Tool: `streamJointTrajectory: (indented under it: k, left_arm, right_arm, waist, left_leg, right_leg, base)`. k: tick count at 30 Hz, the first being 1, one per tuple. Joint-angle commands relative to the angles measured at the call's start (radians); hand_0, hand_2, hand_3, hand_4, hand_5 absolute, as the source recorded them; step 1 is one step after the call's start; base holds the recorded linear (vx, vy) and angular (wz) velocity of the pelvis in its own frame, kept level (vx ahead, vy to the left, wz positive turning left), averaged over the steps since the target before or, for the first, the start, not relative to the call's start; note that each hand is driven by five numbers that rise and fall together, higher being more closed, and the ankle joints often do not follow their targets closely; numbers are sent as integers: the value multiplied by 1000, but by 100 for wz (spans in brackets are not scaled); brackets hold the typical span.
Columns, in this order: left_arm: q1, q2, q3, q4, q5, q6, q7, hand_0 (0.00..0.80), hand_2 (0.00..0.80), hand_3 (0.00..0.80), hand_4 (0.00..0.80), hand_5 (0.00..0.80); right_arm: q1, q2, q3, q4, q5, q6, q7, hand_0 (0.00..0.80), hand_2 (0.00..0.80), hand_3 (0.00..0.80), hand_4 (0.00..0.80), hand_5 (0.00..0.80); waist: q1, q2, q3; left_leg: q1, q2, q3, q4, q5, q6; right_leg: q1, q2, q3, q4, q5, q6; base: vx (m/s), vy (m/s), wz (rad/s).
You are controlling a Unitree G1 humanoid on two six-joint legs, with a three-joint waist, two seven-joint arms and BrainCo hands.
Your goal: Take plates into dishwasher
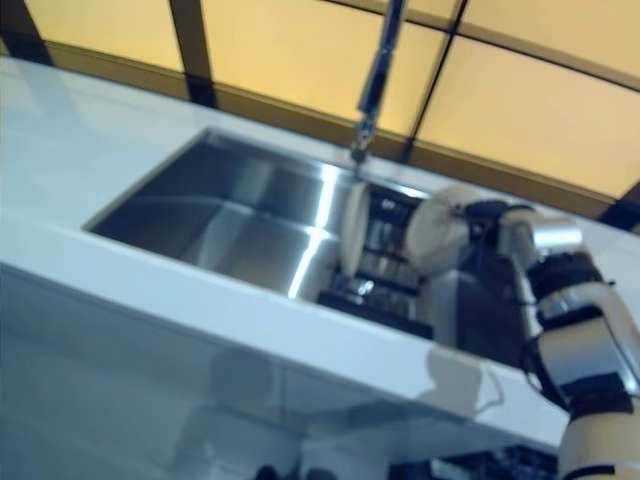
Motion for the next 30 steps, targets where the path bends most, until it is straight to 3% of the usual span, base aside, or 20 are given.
streamJointTrajectory:
  k: [1, 7, 12, 20, 30]
  left_arm:
    - [3, 13, -39, 30, 1, -2, 1, 0, 0, 0, 0, 0]
    - [7, 8, -31, 37, 22, 13, 16, 0, 0, 0, 0, 0]
    - [6, 11, -33, 36, 40, 28, 19, 0, 0, 0, 0, 0]
    - [-19, 9, -34, 33, 68, 73, 21, 0, 0, 0, 0, 0]
    - [-36, -4, -27, 33, 67, 79, 24, 0, 0, 0, 0, 0]
  right_arm:
    - [-172, -110, 120, 7, -68, -73, -22, 800, 800, 800, 800, 800]
    - [-224, -140, 171, 22, -83, -68, 29, 800, 800, 800, 800, 800]
    - [-249, -178, 196, 19, -119, -105, 51, 800, 800, 800, 800, 800]
    - [-248, -239, 218, -21, -168, -107, 71, 800, 800, 800, 800, 800]
    - [-177, -344, 201, -27, -273, -125, 179, 800, 800, 800, 800, 800]
  waist:
    - [0, -25, -84]
    - [-17, -41, -116]
    - [-45, -50, -137]
    - [-94, -46, -165]
    - [-138, -28, -183]
  left_leg:
    - [68, 68, 48, -3, -67, -61]
    - [85, 68, 73, -3, -76, -57]
    - [106, 74, 105, -3, -91, -54]
    - [123, 76, 147, -3, -105, -51]
    - [137, 85, 185, -3, -113, -55]
  right_leg:
    - [15, -32, 19, 11, 42, 79]
    - [18, -28, 45, 9, 49, 85]
    - [16, -26, 78, 9, 60, 96]
    - [3, -26, 131, 9, 73, 107]
    - [-2, -29, 156, 3, 78, 113]
  base:
    - [6, 52, -6]
    - [0, 36, -17]
    - [-18, 17, -24]
    - [-26, 9, -27]
    - [-7, 2, -22]
